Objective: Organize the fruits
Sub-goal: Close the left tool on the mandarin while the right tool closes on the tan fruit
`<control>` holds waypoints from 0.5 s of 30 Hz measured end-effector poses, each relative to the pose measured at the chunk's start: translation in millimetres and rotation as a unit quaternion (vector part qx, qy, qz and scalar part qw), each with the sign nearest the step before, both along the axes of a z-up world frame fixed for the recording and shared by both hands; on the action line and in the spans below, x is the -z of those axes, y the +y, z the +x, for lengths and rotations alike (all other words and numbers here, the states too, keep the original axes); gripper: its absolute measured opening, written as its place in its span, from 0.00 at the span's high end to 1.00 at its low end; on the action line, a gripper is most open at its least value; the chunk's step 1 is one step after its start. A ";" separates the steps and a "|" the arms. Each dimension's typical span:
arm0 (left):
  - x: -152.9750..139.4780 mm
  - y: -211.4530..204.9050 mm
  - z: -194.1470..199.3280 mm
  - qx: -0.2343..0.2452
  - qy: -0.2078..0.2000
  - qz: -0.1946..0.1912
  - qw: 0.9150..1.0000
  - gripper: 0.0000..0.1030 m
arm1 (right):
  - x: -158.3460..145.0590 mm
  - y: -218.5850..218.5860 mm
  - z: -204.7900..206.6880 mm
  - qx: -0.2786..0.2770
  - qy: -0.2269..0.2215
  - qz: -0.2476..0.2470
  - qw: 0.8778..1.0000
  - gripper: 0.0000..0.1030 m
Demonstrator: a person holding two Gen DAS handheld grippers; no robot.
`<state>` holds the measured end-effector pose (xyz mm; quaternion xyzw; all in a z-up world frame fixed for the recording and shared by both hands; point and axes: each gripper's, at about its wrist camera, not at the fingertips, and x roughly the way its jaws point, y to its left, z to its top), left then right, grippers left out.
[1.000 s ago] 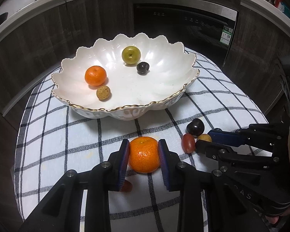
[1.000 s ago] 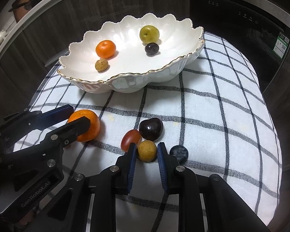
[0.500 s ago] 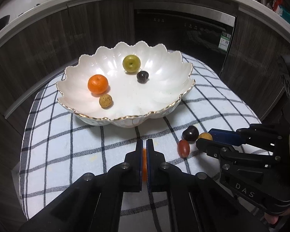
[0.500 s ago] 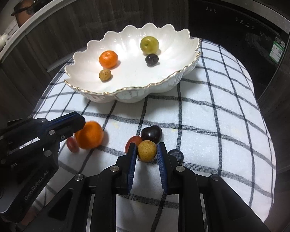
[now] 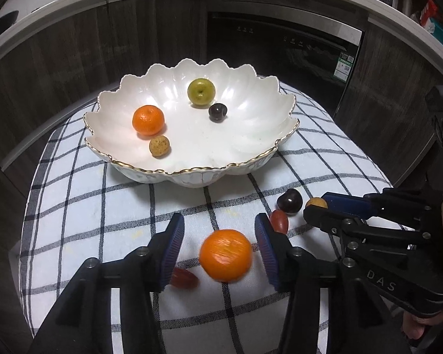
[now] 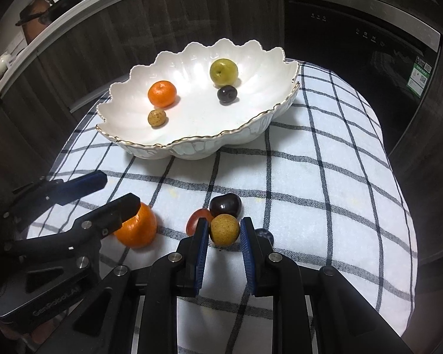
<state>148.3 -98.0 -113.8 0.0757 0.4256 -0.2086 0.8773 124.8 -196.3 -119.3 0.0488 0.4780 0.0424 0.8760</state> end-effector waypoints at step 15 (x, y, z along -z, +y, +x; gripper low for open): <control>35.8 -10.6 0.0 0.019 0.036 0.032 0.999 0.50 | 5.4 -6.1 -1.0 0.007 -0.004 0.009 1.000 0.77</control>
